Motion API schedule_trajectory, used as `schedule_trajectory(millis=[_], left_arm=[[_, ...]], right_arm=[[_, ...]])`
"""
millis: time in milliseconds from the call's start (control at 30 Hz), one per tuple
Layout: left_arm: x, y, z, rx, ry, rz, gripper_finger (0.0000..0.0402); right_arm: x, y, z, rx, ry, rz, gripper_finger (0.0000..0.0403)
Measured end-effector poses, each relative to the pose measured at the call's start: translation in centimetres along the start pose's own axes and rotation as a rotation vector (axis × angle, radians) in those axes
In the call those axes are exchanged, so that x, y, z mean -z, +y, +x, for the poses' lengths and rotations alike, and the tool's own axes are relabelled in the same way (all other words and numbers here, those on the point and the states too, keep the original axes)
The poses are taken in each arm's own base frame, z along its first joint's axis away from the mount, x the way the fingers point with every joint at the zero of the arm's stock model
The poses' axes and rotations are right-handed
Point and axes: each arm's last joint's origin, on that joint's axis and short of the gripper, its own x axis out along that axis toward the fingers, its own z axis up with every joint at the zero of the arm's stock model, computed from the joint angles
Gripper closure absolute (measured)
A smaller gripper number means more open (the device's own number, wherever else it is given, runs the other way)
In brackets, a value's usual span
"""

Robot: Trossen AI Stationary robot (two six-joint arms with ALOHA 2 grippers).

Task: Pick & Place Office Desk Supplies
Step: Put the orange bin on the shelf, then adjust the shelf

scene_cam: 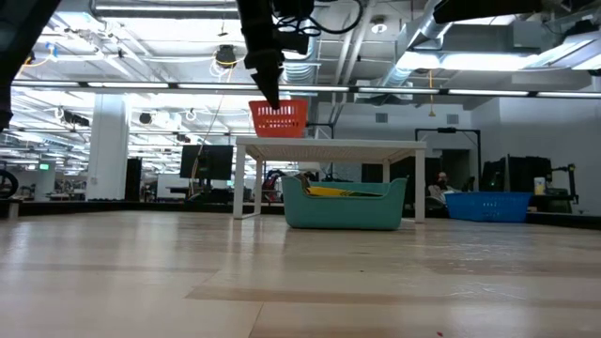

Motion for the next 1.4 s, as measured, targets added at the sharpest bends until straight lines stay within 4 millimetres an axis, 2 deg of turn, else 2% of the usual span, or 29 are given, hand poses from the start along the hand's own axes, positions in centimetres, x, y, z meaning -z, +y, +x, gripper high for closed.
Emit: schedule_trajectory(millis=[267, 567, 733, 1400], left_arm=[[-0.1, -0.2, -0.1, 0.0, -0.005, -0.01, 0.0398], [0.7, -1.0, 1.6, 0.022, 0.054, -0.014, 0.0398], [0.6, -1.2, 1.8, 0.016, 0.051, -0.02, 0.0396], [0.2, -2.2, 1.1, -0.011, 0.033, 0.013, 0.0321]], right_arm=[[0.0, 0.0, 0.0, -0.003, 0.0, 0.004, 0.0251], [0.0, 0.1, -0.2, -0.008, -0.005, 0.006, 0.0251], [0.0, 0.1, -0.2, -0.008, -0.005, 0.006, 0.0251], [0.0, 0.1, -0.2, -0.008, -0.005, 0.005, 0.0251]])
